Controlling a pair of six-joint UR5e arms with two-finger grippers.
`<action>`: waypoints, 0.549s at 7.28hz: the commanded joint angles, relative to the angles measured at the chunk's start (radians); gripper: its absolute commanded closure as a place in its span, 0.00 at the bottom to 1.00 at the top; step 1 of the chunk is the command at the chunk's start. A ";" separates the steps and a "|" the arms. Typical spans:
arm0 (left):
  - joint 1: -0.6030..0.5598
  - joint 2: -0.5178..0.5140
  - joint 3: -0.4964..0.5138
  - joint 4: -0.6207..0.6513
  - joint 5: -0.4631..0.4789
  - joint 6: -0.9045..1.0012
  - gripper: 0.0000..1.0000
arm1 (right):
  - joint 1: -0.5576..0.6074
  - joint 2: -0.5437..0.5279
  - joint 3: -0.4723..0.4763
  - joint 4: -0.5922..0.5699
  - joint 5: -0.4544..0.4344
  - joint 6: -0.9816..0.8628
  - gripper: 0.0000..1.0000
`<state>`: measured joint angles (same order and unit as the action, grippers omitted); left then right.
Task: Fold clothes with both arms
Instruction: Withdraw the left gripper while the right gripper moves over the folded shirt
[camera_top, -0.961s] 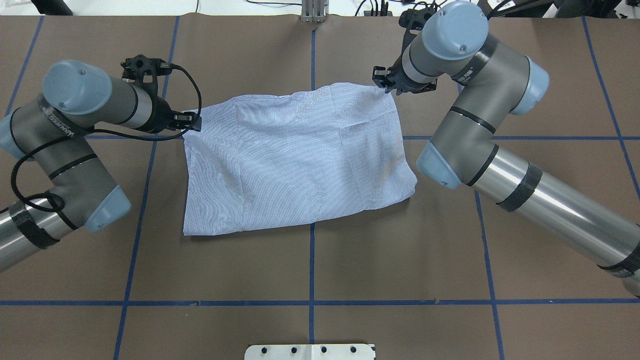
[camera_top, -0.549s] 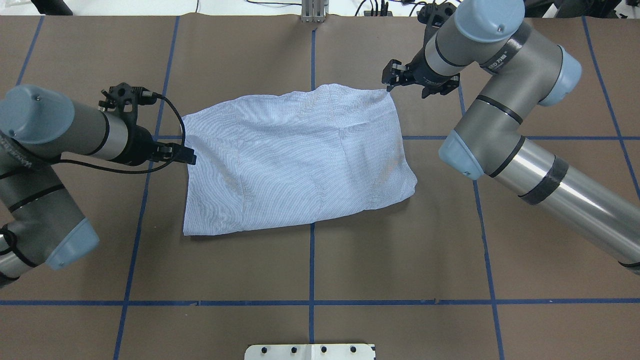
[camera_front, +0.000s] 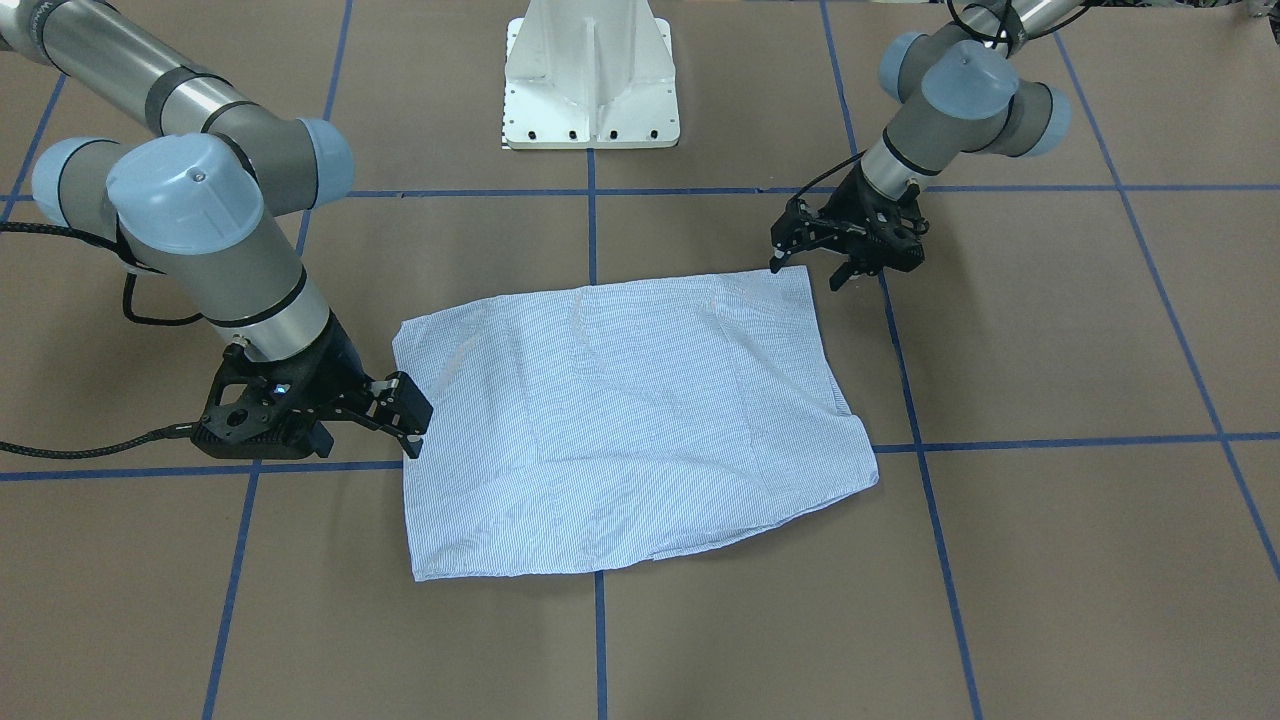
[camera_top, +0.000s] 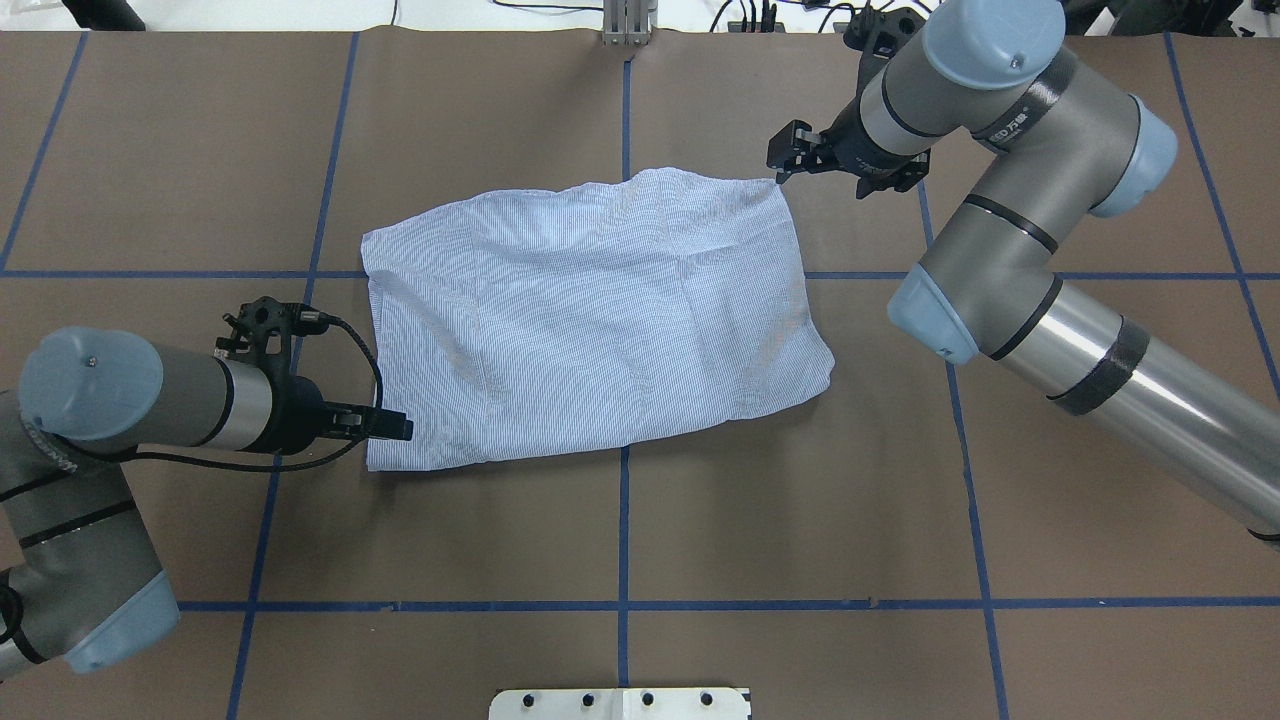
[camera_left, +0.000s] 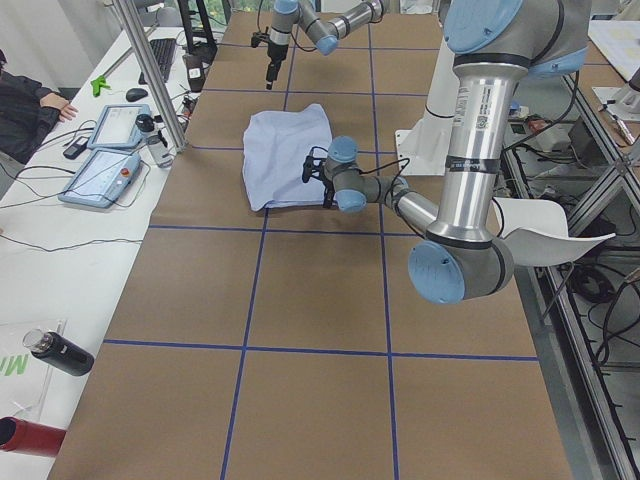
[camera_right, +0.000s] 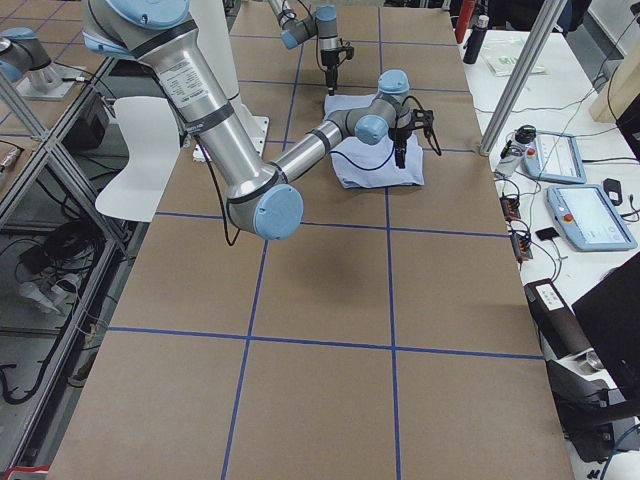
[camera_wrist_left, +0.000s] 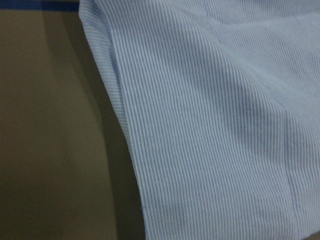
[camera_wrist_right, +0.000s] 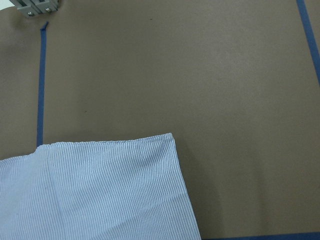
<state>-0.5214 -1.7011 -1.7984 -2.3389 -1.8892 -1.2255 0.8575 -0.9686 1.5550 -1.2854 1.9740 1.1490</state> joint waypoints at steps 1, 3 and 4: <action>0.033 0.001 0.005 -0.007 0.019 -0.025 0.43 | -0.002 -0.001 0.000 0.003 -0.001 0.000 0.00; 0.041 0.000 0.013 -0.007 0.019 -0.025 0.48 | -0.003 -0.001 0.000 0.003 0.000 0.000 0.00; 0.043 0.000 0.011 -0.007 0.019 -0.025 0.66 | -0.003 -0.001 0.000 0.003 0.000 0.000 0.00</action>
<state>-0.4822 -1.7009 -1.7874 -2.3454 -1.8706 -1.2499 0.8551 -0.9694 1.5555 -1.2825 1.9737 1.1490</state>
